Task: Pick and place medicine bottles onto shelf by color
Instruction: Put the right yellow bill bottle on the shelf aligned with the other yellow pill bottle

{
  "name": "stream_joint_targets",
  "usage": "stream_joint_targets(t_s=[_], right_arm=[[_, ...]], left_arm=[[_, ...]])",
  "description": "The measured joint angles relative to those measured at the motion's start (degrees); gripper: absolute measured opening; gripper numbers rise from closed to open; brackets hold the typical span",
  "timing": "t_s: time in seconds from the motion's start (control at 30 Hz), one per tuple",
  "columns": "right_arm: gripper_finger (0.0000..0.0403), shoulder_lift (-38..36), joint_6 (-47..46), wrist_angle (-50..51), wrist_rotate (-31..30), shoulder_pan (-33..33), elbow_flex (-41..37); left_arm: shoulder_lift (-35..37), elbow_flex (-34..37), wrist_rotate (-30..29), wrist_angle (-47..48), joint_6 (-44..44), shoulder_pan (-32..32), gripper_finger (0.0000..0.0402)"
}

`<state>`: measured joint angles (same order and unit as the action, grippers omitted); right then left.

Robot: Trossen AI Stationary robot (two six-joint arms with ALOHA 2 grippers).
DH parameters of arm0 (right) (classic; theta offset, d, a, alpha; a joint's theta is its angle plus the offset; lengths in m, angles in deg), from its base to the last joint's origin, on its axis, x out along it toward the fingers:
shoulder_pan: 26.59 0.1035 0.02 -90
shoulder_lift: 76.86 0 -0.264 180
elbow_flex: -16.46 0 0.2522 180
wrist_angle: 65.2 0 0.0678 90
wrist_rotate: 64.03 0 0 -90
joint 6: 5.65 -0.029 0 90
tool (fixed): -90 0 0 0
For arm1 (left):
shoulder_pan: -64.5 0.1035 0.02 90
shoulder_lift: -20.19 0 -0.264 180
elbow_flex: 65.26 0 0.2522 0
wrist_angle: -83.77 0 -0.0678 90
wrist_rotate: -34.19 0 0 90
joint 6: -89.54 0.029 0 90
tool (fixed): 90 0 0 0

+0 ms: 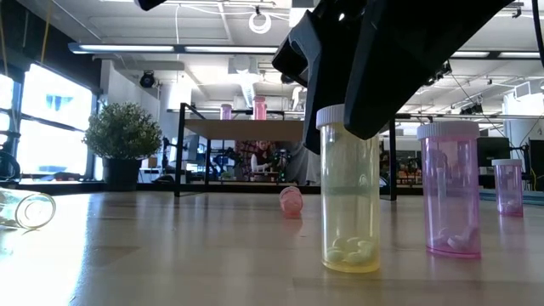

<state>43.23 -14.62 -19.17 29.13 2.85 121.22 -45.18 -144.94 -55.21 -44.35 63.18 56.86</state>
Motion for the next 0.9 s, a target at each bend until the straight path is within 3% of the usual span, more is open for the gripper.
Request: stream_joint_targets(t_s=[0.47,0.73,0.9], right_arm=[[0.0111,-2.42,-5.49,1.65,-0.16,-0.46,0.00],[0.0111,-7.58,-12.21,2.96,-5.27,-2.18,0.00],[0.0111,-11.99,-17.48,5.92,-11.64,-4.00,0.00]], left_arm=[[0.00,0.00,-1.25,1.60,2.75,0.00,0.0181],[0.02,0.00,-5.03,1.76,8.60,0.61,0.0181],[0.02,-0.01,-7.82,1.87,10.65,0.92,0.0181]])
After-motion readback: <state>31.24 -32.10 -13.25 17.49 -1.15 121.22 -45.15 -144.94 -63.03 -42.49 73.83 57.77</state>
